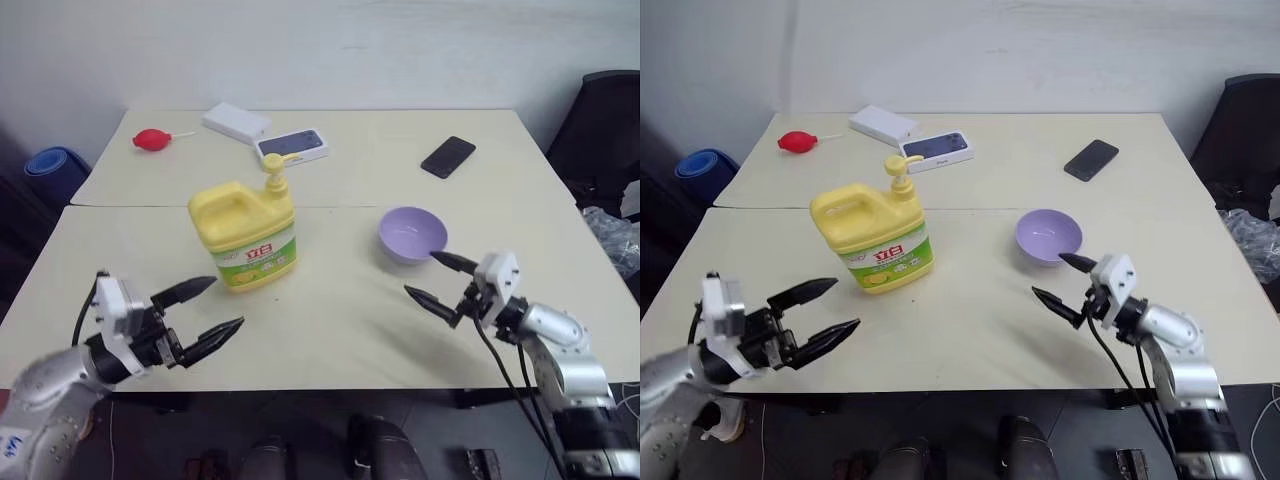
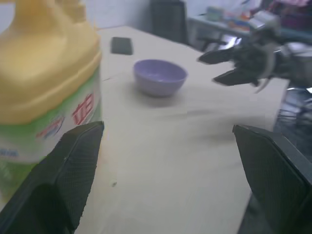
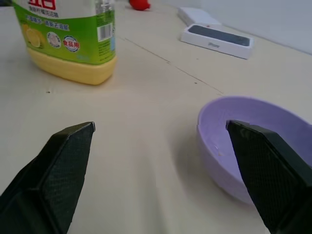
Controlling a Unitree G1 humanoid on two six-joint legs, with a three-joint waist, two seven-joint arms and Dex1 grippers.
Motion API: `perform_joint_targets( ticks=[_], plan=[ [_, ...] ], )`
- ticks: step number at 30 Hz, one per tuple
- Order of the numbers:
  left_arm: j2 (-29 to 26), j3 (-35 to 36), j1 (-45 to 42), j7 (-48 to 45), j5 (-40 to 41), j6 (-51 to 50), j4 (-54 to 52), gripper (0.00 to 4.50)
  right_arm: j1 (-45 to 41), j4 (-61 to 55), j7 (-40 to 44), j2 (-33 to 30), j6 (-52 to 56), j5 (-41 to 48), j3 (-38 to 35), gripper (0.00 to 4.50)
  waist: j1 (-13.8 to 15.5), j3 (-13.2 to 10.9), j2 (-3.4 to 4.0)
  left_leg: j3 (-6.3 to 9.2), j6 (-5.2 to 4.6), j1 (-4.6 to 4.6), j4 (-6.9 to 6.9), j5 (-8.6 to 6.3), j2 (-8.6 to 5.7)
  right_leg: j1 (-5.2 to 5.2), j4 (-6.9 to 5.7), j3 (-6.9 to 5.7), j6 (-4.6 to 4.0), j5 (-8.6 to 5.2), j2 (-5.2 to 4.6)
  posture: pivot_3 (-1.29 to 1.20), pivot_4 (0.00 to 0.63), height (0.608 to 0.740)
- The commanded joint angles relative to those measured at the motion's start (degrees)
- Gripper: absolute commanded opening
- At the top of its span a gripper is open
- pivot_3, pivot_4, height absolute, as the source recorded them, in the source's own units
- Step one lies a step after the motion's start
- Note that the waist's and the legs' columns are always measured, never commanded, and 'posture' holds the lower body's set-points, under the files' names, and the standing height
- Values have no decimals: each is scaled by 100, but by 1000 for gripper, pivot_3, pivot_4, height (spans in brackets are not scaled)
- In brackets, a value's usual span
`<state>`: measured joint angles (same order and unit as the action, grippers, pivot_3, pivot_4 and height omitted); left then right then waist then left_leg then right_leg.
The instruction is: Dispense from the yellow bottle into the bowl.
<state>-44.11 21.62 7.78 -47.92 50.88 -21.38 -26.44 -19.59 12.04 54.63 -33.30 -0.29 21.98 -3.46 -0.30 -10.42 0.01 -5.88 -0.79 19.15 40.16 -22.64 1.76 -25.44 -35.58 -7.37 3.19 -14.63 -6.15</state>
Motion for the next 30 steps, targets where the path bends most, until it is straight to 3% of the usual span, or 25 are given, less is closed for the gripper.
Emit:
perform_joint_targets(
  ticks=[1, 10, 15, 22, 24, 30],
  plan=[
    [-258, 26, -620, -212, 526, -464, 42, 4491, -840, 1170, 156, -21, 4, -599, 371, 4500, -10, -1, -1, -1, 1, 2, 3, 1, 0, 0, 0, 0, 0, 0, 4, 0, 150, 740],
    [17, -247, -1031, -61, 450, -808, -148, 4491, -2198, 3410, 120, 407, -433, -1318, 618, 4500, -15, -2, 3, -3, 3, 14, -3, 2, 2, 0, 22, 3, 6, 3, 47, 0, 150, 740],
    [83, -243, -984, -86, 350, -835, -201, 4500, -2473, 3837, 125, 433, -779, -1582, 674, 3251, -30, -2, 4, -2, 16, 9, 1, 9, 5, 0, 11, 9, 7, 4, 48, 0, 150, 740],
    [126, -271, -1016, -70, 244, -803, -204, 4500, -2705, 4181, 153, 455, -1084, -1833, 694, 621, -110, -2, 4, 1, 18, 10, 0, 10, 6, 0, 10, 10, 6, 3, 45, 0, 150, 740],
    [141, -286, -1043, -62, 216, -794, -205, 4500, -2750, 4232, 180, 468, -1126, -1861, 680, 60, -133, -2, 4, 1, 18, 10, 0, 10, 6, 0, 10, 10, 6, 3, 44, 0, 150, 740],
    [27, 7, -1239, -10, 773, -1093, -224, 4500, -2751, 3811, 894, 468, -1153, -1624, 653, 24, -143, -3, 5, 0, 24, 8, -3, 13, 15, -1, 10, 15, 4, 2, 43, 0, 150, 740]
  ],
)
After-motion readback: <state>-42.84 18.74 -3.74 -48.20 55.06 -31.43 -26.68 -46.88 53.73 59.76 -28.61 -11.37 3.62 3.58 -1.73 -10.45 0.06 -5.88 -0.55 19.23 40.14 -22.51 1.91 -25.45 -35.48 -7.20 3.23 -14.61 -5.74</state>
